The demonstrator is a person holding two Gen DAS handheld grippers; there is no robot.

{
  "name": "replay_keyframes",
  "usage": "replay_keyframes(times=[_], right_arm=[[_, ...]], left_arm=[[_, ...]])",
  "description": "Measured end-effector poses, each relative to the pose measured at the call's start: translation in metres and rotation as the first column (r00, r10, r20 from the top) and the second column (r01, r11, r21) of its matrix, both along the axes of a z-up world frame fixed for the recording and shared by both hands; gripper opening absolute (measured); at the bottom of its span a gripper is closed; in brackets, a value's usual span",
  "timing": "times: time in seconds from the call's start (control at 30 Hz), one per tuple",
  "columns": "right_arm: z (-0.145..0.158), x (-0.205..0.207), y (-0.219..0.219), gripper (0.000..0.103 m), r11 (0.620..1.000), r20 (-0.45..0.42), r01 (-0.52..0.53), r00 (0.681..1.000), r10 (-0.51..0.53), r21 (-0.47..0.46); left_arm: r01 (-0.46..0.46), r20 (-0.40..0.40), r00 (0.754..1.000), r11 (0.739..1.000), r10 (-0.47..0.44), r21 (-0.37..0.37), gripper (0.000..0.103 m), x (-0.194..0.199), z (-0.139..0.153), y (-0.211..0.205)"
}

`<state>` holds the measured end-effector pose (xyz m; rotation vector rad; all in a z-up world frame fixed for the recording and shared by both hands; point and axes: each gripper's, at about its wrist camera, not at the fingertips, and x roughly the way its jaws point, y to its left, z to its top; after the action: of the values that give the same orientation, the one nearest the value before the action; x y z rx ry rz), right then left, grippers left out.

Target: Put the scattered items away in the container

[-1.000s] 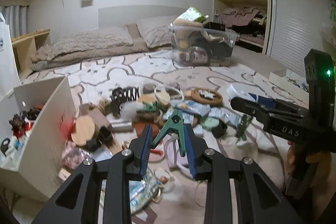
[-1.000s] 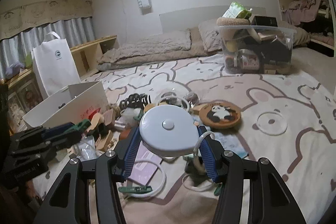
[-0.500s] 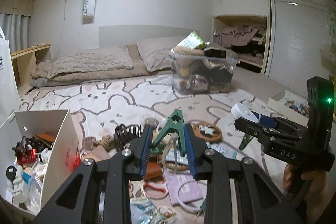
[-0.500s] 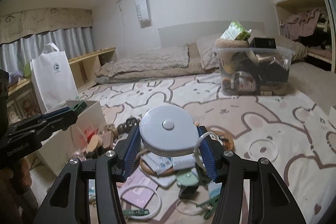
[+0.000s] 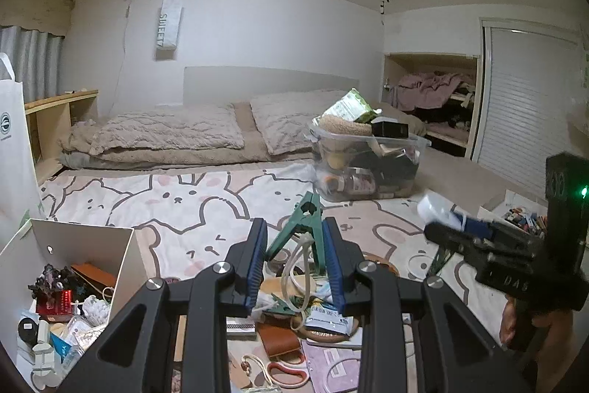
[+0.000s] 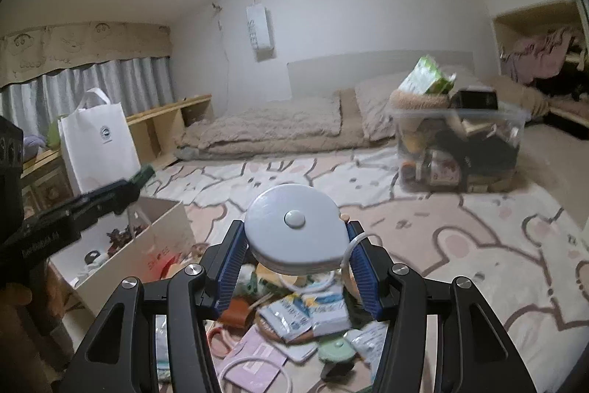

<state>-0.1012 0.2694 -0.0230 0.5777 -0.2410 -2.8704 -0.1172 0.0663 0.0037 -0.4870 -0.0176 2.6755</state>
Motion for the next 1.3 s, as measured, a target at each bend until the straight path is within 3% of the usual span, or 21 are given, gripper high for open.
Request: replay_keyframes(times=[0.2,0.37,0.67,0.83,0.93,1.07,1.23,1.3], right_arm=[[-0.041,-0.002,-0.009,0.056,0.999,0.124,-0.033,0.992,0.032,0.0],[-0.085,0.005,-0.016,0.056,0.999,0.248,-0.051,0.967,0.052,-0.008],[-0.128,0.036,-0.018,0.056,0.998,0.378,-0.063,0.924,0.061,-0.008],[-0.129,0.052,-0.011,0.058,1.0,0.377,-0.026,0.926,0.031,-0.017],[-0.127,0.061,-0.012,0.081,0.999,0.375,-0.029,0.927,0.032,-0.013],[-0.125,0.075,-0.015,0.083,0.999,0.369,-0.045,0.928,0.039,0.009],[-0.116,0.085,-0.001,0.083,0.993,0.362,-0.046,0.928,0.082,-0.106],[-0.108,0.078,0.002,0.083,0.992,0.37,-0.053,0.924,0.091,-0.112]], left_arm=[[0.01,0.032,0.999,1.0,-0.01,0.002,0.03,-0.005,-0.015,-0.001],[0.024,0.056,0.998,1.0,-0.025,0.005,0.03,-0.004,-0.024,0.0],[0.024,0.093,0.995,0.999,-0.029,0.046,0.03,0.002,-0.03,-0.009],[0.021,0.113,0.993,0.998,-0.028,0.064,0.03,0.007,-0.037,-0.013],[0.022,0.129,0.991,0.998,-0.03,0.062,0.03,0.007,-0.043,-0.013],[0.028,0.129,0.991,0.997,-0.037,0.066,0.03,0.009,-0.043,-0.012],[0.034,0.121,0.992,0.997,-0.043,0.072,0.03,0.011,-0.042,-0.013],[0.034,0.121,0.992,0.997,-0.042,0.074,0.03,0.012,-0.041,-0.013]])
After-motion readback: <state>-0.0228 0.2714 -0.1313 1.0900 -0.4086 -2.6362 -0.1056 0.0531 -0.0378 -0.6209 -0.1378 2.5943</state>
